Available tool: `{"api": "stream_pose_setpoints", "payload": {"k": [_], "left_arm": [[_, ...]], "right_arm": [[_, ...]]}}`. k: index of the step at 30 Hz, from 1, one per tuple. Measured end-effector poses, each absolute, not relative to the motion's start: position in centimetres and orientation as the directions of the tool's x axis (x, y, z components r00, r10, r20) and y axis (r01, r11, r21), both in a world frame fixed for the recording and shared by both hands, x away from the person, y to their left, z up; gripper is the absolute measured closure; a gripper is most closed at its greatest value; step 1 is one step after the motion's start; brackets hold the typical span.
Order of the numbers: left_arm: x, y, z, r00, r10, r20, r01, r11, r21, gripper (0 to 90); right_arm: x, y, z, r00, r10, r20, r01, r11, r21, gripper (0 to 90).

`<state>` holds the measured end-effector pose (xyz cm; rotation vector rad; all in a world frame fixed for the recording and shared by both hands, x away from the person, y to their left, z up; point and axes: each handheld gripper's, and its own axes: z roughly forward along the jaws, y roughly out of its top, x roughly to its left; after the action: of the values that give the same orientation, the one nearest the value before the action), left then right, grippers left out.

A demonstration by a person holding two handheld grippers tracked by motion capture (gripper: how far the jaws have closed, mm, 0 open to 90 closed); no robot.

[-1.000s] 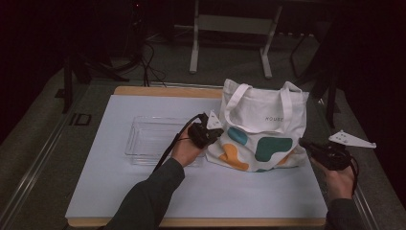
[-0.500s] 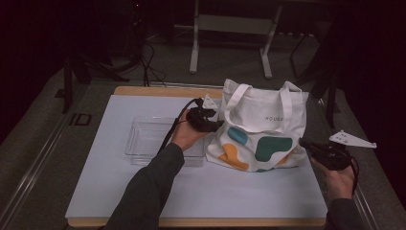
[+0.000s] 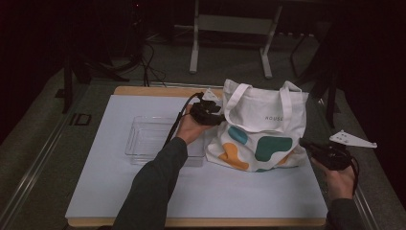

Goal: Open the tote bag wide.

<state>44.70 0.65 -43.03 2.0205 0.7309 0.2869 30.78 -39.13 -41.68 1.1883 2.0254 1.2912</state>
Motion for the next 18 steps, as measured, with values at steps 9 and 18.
{"api": "stream_pose_setpoints", "payload": {"k": [9,18], "left_arm": [[43.5,0.4,-42.2,0.814,0.580,0.009,0.313,-0.453,0.834,87.7],[42.1,1.7,-41.3,0.814,0.580,0.018,0.294,-0.438,0.849,88.1]], "right_arm": [[30.5,-39.3,-41.7,-0.524,0.849,0.063,0.418,0.192,0.888,90.0],[29.8,-39.6,-41.7,-0.525,0.848,0.068,0.403,0.178,0.898,90.0]]}}
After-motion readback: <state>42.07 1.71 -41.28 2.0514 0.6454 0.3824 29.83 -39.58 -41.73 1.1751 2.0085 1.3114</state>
